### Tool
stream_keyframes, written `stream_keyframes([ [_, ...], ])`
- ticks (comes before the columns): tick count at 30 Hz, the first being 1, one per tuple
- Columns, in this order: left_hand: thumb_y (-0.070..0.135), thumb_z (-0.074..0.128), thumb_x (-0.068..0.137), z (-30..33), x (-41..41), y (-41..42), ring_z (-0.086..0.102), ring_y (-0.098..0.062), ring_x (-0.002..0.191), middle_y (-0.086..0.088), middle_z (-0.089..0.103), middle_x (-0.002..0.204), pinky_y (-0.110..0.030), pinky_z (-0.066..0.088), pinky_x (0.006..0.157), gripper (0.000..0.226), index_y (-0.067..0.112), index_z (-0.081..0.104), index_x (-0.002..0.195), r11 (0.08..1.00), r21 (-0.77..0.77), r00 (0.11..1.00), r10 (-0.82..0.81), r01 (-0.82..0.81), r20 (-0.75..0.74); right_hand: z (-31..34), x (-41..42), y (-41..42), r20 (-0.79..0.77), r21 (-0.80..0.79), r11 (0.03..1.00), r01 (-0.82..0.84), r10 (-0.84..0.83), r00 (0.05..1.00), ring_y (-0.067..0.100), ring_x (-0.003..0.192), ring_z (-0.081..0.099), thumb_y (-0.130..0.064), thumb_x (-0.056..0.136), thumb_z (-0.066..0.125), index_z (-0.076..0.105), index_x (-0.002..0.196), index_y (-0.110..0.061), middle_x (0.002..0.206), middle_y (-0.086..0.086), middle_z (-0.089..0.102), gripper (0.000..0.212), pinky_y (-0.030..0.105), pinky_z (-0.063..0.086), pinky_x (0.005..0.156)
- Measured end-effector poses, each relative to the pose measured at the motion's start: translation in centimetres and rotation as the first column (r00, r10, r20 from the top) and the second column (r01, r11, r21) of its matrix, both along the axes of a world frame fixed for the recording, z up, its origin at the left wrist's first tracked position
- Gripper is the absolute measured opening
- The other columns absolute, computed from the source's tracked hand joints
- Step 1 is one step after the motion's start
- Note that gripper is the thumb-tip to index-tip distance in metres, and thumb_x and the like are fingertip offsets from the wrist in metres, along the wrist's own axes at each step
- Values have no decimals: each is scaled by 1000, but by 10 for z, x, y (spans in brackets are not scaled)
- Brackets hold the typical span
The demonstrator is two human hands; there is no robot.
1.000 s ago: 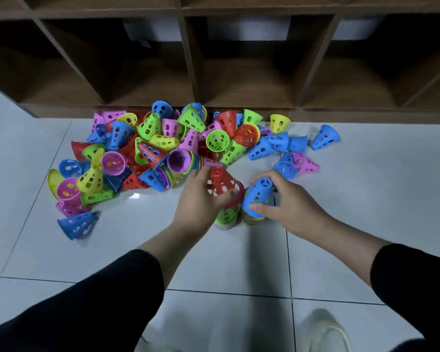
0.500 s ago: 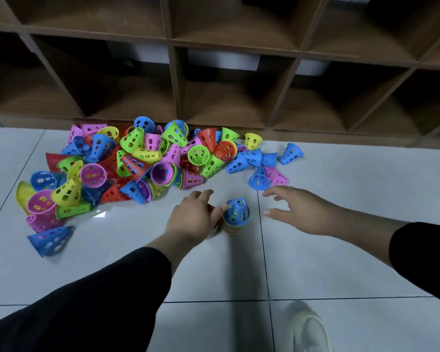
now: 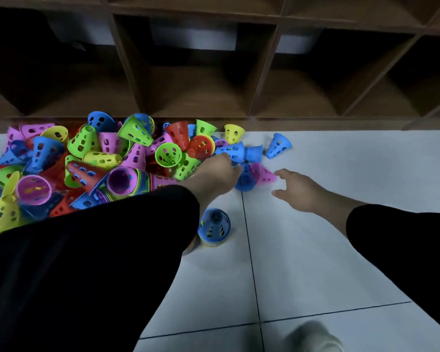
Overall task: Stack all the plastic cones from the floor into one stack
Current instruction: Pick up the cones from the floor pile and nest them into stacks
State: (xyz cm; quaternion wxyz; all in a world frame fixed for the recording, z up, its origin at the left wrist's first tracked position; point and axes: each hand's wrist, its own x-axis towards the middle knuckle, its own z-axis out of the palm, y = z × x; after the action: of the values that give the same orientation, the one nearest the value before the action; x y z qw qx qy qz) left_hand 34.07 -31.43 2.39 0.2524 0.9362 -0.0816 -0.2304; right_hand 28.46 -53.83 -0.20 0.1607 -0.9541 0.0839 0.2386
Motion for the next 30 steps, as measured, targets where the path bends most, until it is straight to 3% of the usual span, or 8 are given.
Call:
stream_keyframes([
  [3,38,50,99,-20,31,-24,62,-30,101,-13,66,112,-31,39,73,38,5,62,113,1000,8,999,-15,15,-51,-32,23,-8,5,-1,1000,17,-17,1000,30,130,50,-32,97,61,23,157,-20,151,11,42,72,35,42,101],
  [6,39,52,99,-43,51,-42,63,-31,107,-15,67,115,-34,46,79,42,2,64,116,1000,-1,992,-19,19,-128,-58,40,-11,28,36,999,29,-30,999,31,134,46,-23,96,63,20,158,-20,152,11,41,75,37,39,106],
  [11,44,50,99,-76,57,-65,61,-30,108,-16,63,115,-31,41,75,49,1,59,120,988,89,979,-112,129,-170,-94,43,-7,68,70,998,-7,3,998,32,119,53,-25,90,68,36,149,-24,133,7,54,67,46,47,97],
  [18,32,66,89,-100,53,-65,60,-30,109,-13,61,121,-31,43,73,50,3,52,128,968,156,967,-167,199,-195,-109,34,10,188,-26,999,19,-14,982,31,106,56,-33,87,68,47,125,-17,117,6,59,46,42,48,82],
  [22,28,72,86,-83,54,-52,61,-27,105,-9,60,116,-33,55,80,56,7,49,132,996,36,978,-77,85,-195,-78,32,9,201,73,997,-6,-9,980,32,101,59,-31,87,68,51,127,-13,112,10,61,47,40,49,81],
  [25,26,78,83,-43,53,-24,59,-13,83,1,56,101,-23,52,54,68,16,45,141,984,-160,981,51,-82,-189,-33,28,13,267,167,986,-24,-22,964,27,94,58,-36,88,70,56,126,-12,108,7,60,47,38,48,79],
  [28,30,81,81,3,38,24,63,-3,78,9,59,100,-14,48,52,64,24,50,136,927,-335,981,130,-172,-143,16,15,25,290,160,976,-146,95,952,17,83,55,-47,85,69,55,127,-22,97,-3,58,51,30,45,66],
  [30,33,82,79,30,17,61,63,-3,87,12,60,104,-12,50,58,65,30,49,134,903,-398,986,137,-164,-95,47,3,39,269,149,966,-213,167,948,9,77,54,-55,80,68,47,128,-34,91,-13,55,57,24,42,64],
])
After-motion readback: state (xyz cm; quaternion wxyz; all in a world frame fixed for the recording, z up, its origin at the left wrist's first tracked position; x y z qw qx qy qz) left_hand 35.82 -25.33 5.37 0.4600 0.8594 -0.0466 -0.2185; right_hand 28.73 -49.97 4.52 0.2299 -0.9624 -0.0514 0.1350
